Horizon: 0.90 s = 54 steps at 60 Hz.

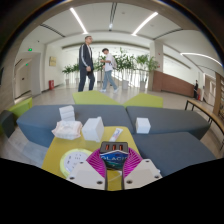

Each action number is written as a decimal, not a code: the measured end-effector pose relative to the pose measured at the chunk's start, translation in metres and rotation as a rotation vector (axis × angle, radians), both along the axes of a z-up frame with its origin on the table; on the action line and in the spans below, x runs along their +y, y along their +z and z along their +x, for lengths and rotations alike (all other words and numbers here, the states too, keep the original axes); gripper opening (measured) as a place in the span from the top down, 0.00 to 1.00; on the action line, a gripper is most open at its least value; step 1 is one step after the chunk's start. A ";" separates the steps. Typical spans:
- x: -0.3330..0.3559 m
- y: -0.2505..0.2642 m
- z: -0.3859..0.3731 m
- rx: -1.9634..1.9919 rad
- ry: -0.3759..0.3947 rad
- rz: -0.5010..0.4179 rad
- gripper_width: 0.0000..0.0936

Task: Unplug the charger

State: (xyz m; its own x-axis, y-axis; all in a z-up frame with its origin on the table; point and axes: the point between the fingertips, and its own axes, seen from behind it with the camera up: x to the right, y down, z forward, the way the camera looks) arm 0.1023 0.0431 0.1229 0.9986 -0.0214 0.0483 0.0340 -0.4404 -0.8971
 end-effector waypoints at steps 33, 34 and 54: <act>-0.028 -0.127 0.007 0.008 0.056 -0.292 0.32; -0.029 -0.124 0.004 0.016 0.064 -0.288 0.20; -0.083 -0.033 0.015 -0.030 0.040 -0.182 0.09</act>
